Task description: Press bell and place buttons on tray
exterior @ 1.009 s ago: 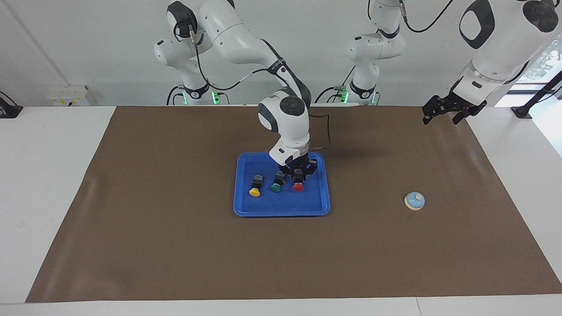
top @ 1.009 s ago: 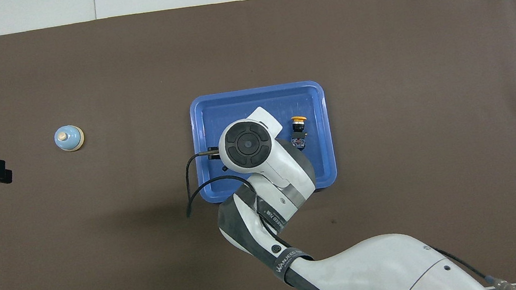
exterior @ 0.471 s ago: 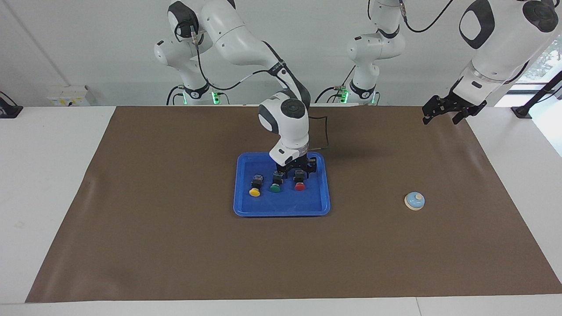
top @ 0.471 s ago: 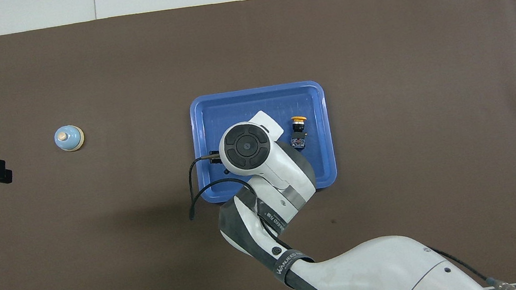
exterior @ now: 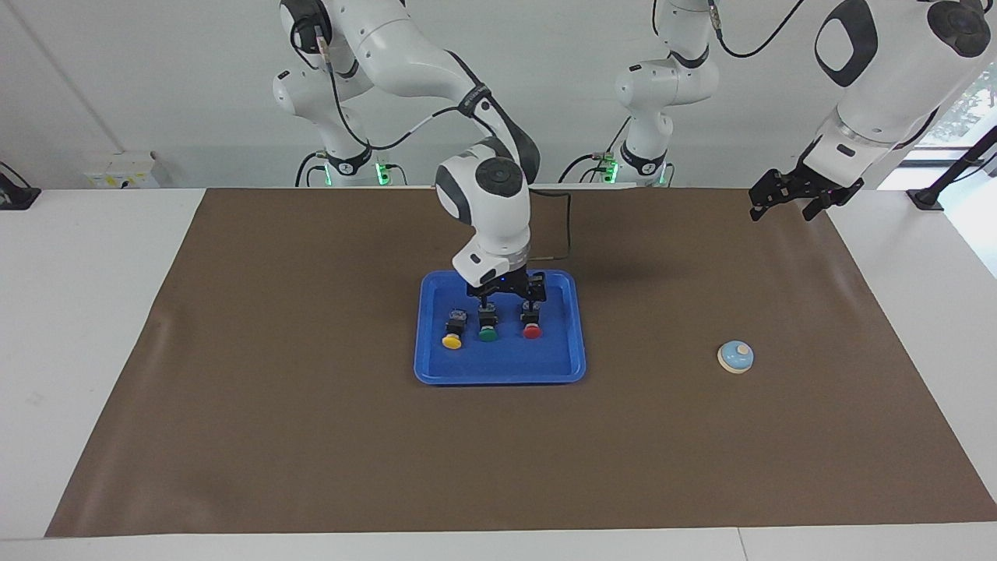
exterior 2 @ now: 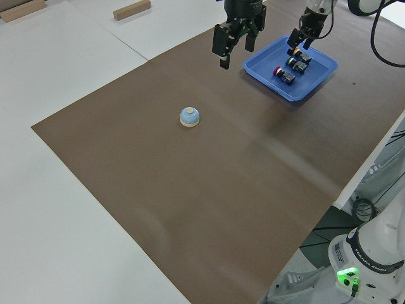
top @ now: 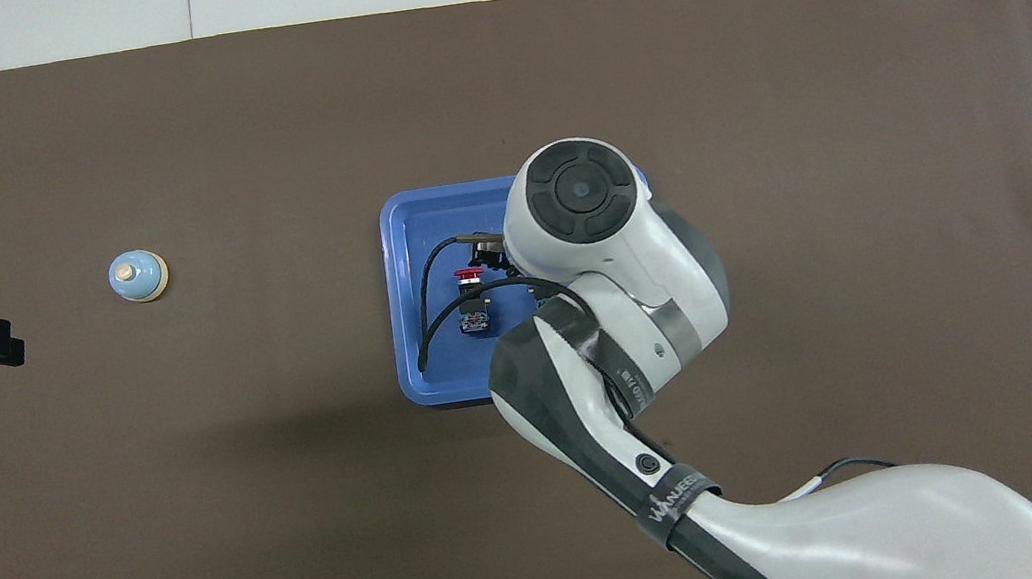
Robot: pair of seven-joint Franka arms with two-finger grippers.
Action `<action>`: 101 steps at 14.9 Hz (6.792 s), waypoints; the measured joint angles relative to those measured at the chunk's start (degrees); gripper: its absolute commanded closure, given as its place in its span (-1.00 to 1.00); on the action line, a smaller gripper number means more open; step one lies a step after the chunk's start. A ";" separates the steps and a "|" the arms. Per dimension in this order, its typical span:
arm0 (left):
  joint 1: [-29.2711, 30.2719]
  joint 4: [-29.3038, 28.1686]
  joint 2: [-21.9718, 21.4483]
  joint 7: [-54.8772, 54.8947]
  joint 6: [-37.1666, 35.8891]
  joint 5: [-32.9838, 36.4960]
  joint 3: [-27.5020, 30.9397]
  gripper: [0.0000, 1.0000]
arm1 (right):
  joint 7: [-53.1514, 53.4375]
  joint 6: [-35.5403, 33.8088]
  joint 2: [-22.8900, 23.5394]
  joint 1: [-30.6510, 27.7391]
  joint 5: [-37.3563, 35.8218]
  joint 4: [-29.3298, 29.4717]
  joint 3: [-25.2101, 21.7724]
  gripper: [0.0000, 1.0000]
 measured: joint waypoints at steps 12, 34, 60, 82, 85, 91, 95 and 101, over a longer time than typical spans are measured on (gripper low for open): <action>0.00 0.00 0.00 0.00 0.00 0.00 0.00 -1.00 | -26.00 -18.64 -12.44 -18.98 0.01 0.05 -0.15 -1.00; 0.00 0.00 0.00 0.00 0.00 0.00 0.00 -1.00 | -43.01 -35.25 -25.05 -33.72 -4.06 2.41 0.66 -1.00; -0.03 -0.12 -0.01 0.21 0.76 0.00 -0.09 -0.04 | -43.01 -35.26 -25.05 -34.15 -4.06 2.43 0.70 -1.00; -0.15 -4.19 20.62 -0.86 31.43 1.80 -0.16 1.00 | -43.01 -35.26 -25.05 -34.15 -4.06 2.43 0.72 -1.00; -0.09 -4.19 21.54 -0.90 31.87 1.83 -0.05 1.00 | -43.01 -35.26 -25.05 -34.15 -4.06 2.43 0.72 -1.00; -0.06 -4.78 21.83 -0.91 32.86 1.87 0.02 1.00 | -43.01 -35.26 -25.05 -34.15 -4.06 2.43 0.72 -1.00; -0.06 -5.66 21.98 -0.91 34.10 1.87 0.02 1.00 | -43.01 -35.26 -25.05 -34.15 -4.06 2.43 0.73 -1.00; -0.06 -7.02 22.24 -0.91 36.21 1.88 0.02 1.00 | -43.01 -35.26 -25.05 -34.15 -4.06 2.43 0.73 -1.00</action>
